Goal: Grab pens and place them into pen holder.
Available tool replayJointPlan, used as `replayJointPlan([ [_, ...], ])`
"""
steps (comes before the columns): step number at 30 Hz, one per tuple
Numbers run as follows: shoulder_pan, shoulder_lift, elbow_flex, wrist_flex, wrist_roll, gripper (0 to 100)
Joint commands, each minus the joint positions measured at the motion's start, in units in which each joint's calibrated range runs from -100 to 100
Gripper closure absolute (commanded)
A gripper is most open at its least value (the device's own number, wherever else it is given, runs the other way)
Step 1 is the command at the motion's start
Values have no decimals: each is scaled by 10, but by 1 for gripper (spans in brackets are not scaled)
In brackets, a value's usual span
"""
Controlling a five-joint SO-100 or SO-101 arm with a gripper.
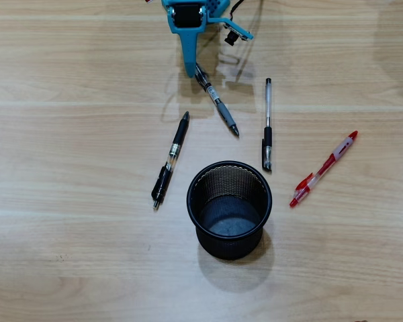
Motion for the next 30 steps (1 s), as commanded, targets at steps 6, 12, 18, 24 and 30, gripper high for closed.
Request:
replayJointPlan([
  [6, -2, -5, 1, -4, 0, 98],
  [12, -3, -5, 1, -4, -3, 98],
  [18, -3, -5, 1, -4, -4, 98],
  [24, 3, -5, 1, -4, -4, 98],
  [30, 5, -5, 0, -4, -4, 98],
])
